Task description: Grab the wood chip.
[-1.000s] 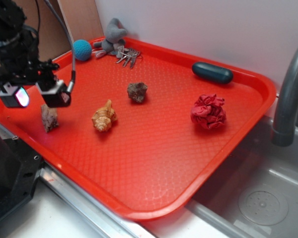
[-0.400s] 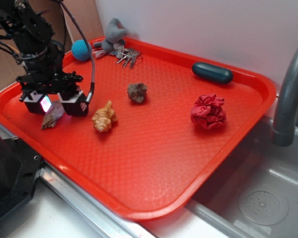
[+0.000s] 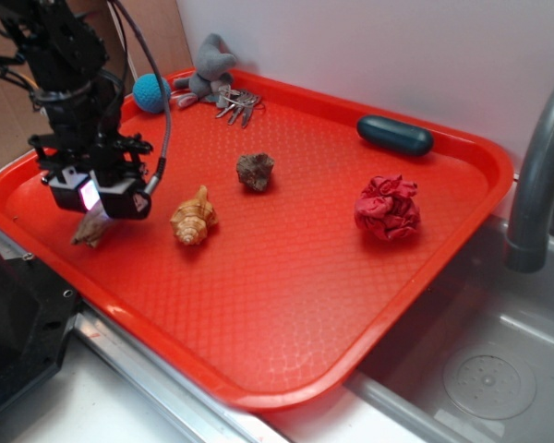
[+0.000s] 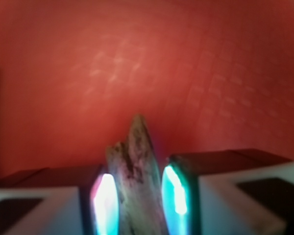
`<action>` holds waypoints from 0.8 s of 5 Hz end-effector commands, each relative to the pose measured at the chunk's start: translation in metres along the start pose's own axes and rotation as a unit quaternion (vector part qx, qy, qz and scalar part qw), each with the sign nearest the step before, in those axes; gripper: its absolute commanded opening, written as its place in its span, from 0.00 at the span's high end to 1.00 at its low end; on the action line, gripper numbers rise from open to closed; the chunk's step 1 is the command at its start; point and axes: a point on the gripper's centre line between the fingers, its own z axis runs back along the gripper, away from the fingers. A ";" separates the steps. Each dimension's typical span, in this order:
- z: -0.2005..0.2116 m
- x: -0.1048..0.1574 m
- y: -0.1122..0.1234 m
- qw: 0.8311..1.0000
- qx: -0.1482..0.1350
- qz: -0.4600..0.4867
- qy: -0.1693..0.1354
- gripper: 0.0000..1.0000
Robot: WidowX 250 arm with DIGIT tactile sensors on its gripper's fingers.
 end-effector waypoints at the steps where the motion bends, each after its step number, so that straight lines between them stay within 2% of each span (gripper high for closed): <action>1: 0.102 0.000 -0.019 0.977 -0.046 -0.196 -0.073 1.00; 2: 0.147 0.000 -0.035 0.973 -0.040 -0.215 -0.078 1.00; 3: 0.181 -0.014 -0.037 0.979 -0.016 -0.185 -0.084 1.00; 4: 0.185 -0.016 -0.031 0.979 -0.024 -0.186 -0.077 1.00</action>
